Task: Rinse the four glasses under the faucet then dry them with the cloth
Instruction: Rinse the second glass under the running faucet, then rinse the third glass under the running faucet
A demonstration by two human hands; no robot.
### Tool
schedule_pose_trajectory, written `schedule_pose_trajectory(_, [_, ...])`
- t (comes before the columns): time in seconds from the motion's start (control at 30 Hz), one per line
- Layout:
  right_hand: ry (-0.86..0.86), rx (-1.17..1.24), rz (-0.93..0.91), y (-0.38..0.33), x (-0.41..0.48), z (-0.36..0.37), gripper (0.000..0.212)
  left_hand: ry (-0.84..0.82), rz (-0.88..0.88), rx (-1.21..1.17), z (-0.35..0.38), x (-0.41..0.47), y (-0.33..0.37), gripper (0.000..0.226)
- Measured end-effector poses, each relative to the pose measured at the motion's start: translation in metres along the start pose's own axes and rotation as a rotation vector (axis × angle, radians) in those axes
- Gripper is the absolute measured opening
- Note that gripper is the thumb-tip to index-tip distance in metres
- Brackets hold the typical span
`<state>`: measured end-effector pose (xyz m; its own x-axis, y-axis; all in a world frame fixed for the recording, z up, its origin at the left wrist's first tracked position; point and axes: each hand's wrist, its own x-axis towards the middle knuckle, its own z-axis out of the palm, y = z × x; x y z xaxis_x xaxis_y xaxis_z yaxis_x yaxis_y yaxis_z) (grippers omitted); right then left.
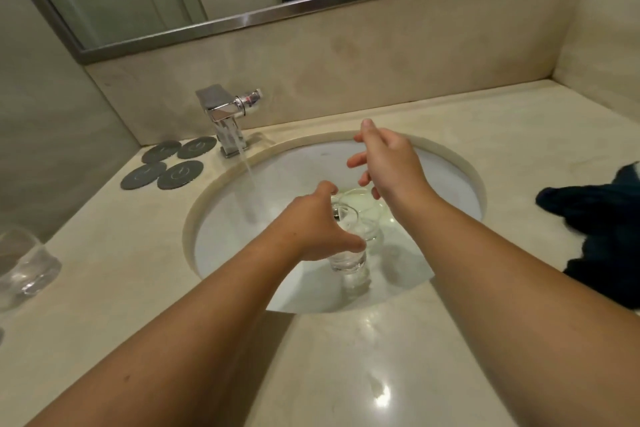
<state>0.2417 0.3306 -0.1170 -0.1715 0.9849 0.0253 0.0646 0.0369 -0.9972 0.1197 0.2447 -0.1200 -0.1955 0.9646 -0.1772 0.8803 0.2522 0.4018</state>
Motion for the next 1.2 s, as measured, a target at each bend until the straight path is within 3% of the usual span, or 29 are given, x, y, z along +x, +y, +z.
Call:
schedule_pose_trajectory(0.63, [-0.116, -0.093, -0.008, -0.004, -0.002, 0.003, 0.043, -0.076, -0.044, 0.088, 0.026, 0.010, 0.012, 0.108])
schedule_pose_trajectory(0.77, [-0.104, -0.222, -0.219, -0.011, -0.011, 0.006, 0.045, 0.088, 0.034, 0.312, 0.006, -0.018, -0.003, 0.081])
schedule_pose_trajectory(0.87, [-0.187, -0.324, -0.365, -0.020, -0.030, 0.015, 0.034, 0.242, 0.061, 0.349, -0.015, -0.048, -0.026, 0.069])
schedule_pose_trajectory(1.07, [-0.382, -0.604, -0.594, -0.034, -0.074, 0.058, 0.041, 0.403, -0.022, 0.342, -0.053, -0.111, -0.076, 0.066])
schedule_pose_trajectory(1.2, [-0.466, -0.648, -0.664, -0.046, -0.104, 0.104, 0.048, 0.480, -0.097, 0.364, -0.075, -0.150, -0.116, 0.065])
